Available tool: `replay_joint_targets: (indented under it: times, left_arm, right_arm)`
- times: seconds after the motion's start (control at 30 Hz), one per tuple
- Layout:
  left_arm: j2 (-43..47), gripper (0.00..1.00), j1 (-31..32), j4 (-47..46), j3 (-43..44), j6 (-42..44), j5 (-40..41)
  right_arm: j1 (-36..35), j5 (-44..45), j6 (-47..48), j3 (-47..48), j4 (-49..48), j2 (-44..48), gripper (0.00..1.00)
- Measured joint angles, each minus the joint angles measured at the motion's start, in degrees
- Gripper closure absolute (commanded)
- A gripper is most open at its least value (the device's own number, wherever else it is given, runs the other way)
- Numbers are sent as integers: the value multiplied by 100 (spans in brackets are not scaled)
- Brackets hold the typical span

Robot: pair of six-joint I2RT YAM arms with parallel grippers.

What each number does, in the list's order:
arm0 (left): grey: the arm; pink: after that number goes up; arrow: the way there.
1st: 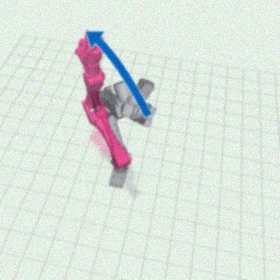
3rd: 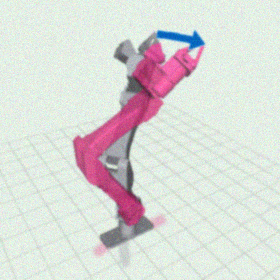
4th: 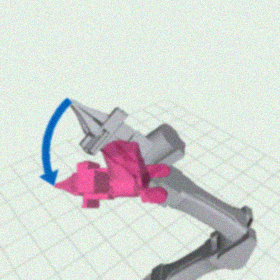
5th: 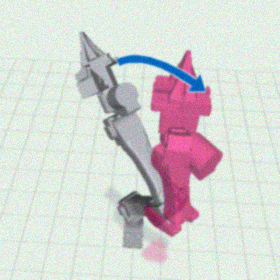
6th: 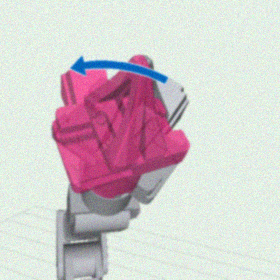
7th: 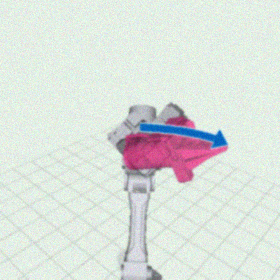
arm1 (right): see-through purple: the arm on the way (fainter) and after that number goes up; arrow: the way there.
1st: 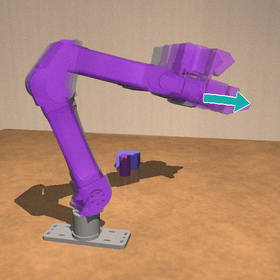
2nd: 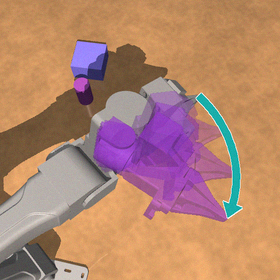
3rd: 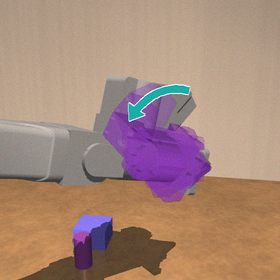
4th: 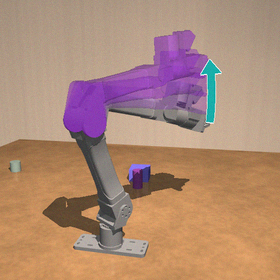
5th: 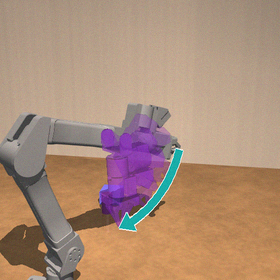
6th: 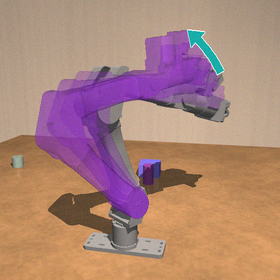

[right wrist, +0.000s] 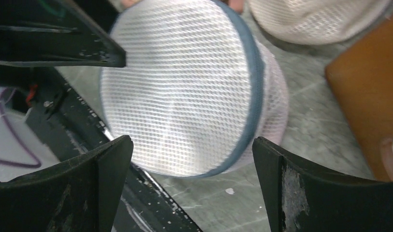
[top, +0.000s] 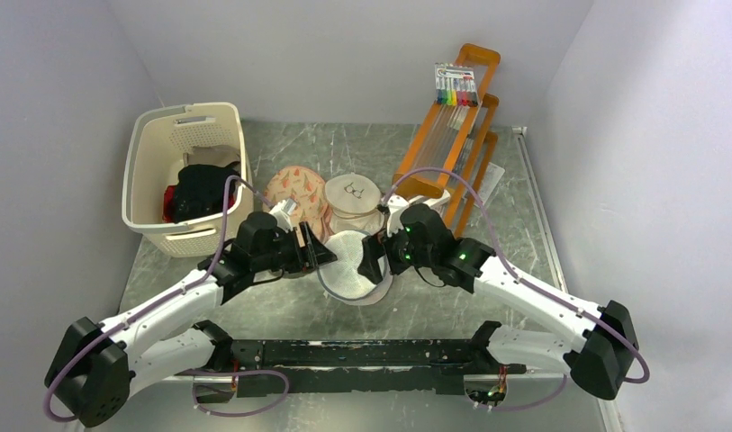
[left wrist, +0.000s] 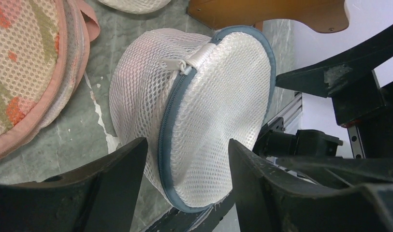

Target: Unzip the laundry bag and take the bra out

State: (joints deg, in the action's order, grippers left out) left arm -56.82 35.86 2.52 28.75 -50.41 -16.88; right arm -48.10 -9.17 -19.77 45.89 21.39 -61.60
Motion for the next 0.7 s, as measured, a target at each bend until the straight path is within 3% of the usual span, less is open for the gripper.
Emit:
replay_joint_targets:
  times: [0.1, 0.2, 0.37, 0.47, 0.53, 0.7]
  left_arm:
    - [-116, 35, 0, 2, 22, 26, 66]
    - [-291, 33, 0, 129, 162, 144, 181]
    - [-437, 23, 2, 584, 680, 511, 584]
    - [-551, 8, 4, 997, 1143, 785, 968]
    - [-546, 2, 4, 1222, 1379, 975, 1204]
    - [-289, 1, 4, 1757, 1580, 1261, 1569]
  right_arm:
    - [-11, 442, -57, -83, 39, 2, 21]
    - [-37, 656, -122, -271, -31, 48, 42]
    - [-227, 564, -417, -675, -514, -22, 54]
    - [-588, 459, -737, -831, -1086, -267, 54]
    - [-949, 435, -1005, -922, -1637, -463, 50]
    - [-1659, 319, -1729, -1362, -3193, -691, 12]
